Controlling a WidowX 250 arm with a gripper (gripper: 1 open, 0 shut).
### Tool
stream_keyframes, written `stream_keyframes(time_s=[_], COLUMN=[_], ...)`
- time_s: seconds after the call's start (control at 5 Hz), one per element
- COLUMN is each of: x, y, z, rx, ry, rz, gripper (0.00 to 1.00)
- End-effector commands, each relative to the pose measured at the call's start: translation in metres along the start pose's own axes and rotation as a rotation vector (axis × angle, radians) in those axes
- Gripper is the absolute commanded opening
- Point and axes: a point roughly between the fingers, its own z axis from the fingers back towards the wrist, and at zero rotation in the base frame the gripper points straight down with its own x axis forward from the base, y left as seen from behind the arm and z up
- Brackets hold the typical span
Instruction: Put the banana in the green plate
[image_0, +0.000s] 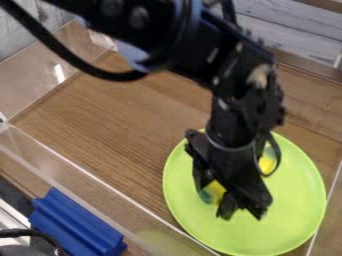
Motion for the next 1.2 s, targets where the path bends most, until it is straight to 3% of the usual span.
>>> stream_keyframes(time_s=[0.0, 0.2, 1.0], x=[0.0056, 0.007, 0.0096], y=[-0.0048, -0.0047, 0.0012], z=[-0.0063, -0.0142, -0.0154], rx=[0.0, 0.01, 0.032], ry=[-0.043, -0.056, -0.085], rz=[-0.006, -0.008, 0.019], gripper=[0.0, 0.0, 0.0])
